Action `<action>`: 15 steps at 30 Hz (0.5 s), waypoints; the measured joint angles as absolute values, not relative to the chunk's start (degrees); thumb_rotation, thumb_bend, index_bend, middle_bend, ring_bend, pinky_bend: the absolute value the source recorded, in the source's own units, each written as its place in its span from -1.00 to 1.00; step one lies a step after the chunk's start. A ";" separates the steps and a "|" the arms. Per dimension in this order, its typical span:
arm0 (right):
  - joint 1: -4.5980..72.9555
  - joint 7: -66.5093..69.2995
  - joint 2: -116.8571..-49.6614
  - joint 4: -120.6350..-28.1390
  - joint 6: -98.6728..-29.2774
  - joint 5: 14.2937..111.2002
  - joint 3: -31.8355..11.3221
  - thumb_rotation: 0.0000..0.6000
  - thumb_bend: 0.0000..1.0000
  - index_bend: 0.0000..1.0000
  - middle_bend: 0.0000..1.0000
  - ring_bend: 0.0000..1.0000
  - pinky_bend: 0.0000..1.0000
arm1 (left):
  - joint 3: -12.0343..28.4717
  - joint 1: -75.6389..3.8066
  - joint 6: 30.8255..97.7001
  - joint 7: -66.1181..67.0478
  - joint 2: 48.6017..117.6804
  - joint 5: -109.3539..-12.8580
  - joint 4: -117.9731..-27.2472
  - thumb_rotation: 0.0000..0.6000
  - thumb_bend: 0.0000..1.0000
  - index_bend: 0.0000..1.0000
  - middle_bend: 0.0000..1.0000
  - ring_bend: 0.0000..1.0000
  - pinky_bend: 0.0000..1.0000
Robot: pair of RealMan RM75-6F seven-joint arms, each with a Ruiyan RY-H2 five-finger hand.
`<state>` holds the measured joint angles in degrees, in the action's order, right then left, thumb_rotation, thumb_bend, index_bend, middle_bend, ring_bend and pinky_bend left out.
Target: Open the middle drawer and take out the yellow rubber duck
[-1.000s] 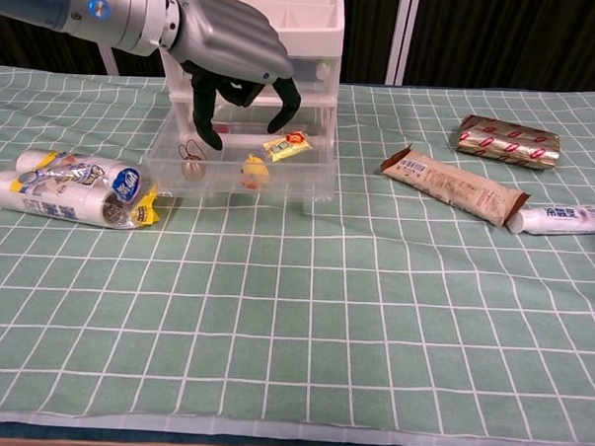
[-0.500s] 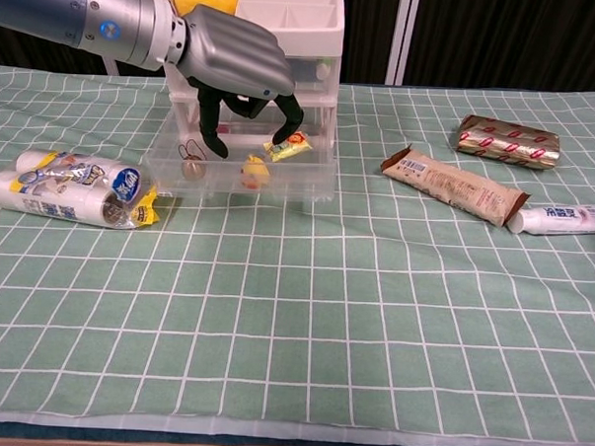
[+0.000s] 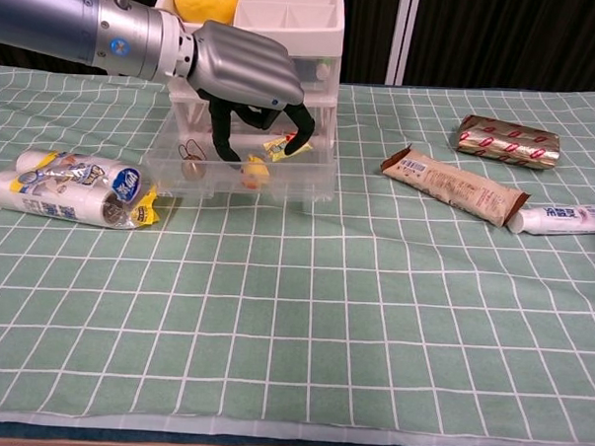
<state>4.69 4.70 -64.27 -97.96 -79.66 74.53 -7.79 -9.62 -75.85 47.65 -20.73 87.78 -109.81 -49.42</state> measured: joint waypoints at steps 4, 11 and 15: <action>4.69 4.75 -64.29 -97.98 -79.62 74.37 -7.86 1.00 -0.89 -1.00 -1.00 -1.00 -0.56 | -10.46 -75.42 48.52 -22.40 89.20 -109.49 -47.58 1.00 -0.75 -0.13 1.00 1.00 1.00; 4.70 4.79 -64.36 -97.88 -79.59 74.30 -7.90 1.00 -0.89 -1.00 -1.00 -1.00 -0.56 | -11.72 -75.72 48.31 -23.63 90.16 -109.37 -46.44 1.00 -0.75 -0.08 1.00 1.00 1.00; 4.66 4.97 -64.33 -97.93 -79.56 74.26 -7.90 1.00 -0.88 -1.00 -1.00 -1.00 -0.56 | -12.12 -75.87 48.23 -23.82 90.41 -109.18 -46.18 1.00 -0.75 -0.05 1.00 1.00 1.00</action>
<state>4.66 4.97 -64.33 -97.93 -79.56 74.26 -7.90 -12.12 -75.87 48.23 -23.82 90.41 -109.18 -46.18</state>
